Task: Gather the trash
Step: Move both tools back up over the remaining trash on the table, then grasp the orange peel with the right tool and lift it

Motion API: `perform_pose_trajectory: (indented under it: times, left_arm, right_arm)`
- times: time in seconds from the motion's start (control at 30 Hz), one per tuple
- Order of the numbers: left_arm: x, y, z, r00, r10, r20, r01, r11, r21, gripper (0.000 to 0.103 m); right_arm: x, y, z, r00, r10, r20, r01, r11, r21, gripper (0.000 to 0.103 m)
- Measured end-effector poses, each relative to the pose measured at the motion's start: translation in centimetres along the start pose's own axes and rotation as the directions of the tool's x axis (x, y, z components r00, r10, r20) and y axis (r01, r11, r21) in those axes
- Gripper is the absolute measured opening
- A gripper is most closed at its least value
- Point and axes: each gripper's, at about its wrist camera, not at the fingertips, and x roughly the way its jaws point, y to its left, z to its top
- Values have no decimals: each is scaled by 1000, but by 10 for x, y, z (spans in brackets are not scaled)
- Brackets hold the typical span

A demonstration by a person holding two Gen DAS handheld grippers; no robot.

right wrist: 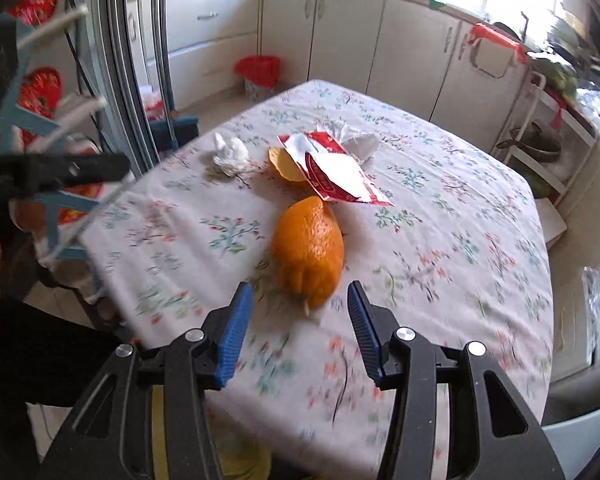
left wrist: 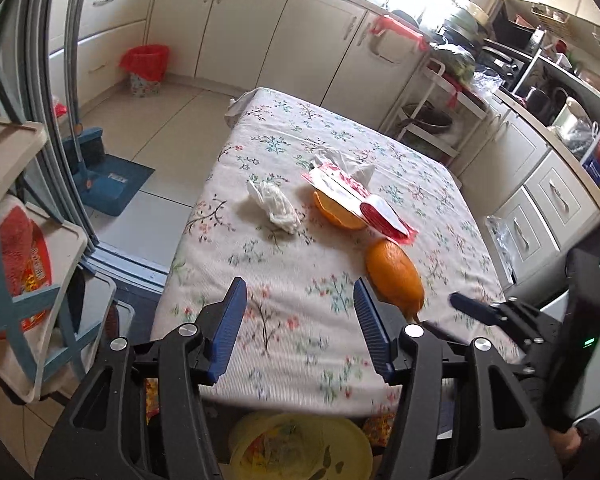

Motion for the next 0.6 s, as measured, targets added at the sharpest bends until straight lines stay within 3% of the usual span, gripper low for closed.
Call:
perform_pose_trajectory:
  times: [0.17, 0.23, 0.3, 0.4, 0.47, 0.53, 0.6]
  left_arm:
    - [19, 1, 21, 1000, -5, -10, 5, 1000, -8, 53]
    - [26, 0, 27, 1000, -2, -14, 2, 1000, -4, 54]
    - [34, -1, 34, 1000, 6, -21, -6, 1000, 6, 54]
    - [43, 0, 39, 999, 15, -36, -15, 1000, 6, 54]
    - [53, 2, 44, 999, 19, -51, -20, 1000, -4, 54]
    - [63, 6, 48, 997, 25, -68, -26, 1000, -16, 54]
    - [71, 8, 50, 996, 31, -81, -33, 999, -23, 54]
  right_arm:
    - [29, 2, 10, 998, -39, -43, 36, 997, -63, 48]
    - [33, 3, 14, 998, -36, -48, 33, 998, -59, 43]
    - [33, -5, 19, 999, 3, -38, -3, 1000, -11, 36]
    - [28, -33, 22, 991, 133, -16, -128, 977, 169, 31]
    - [27, -54, 19, 974, 227, 10, -219, 927, 306, 29]
    - [30, -81, 10, 933, 356, 58, -340, 812, 475, 29]
    - [33, -96, 0, 894, 436, 100, -411, 712, 569, 29]
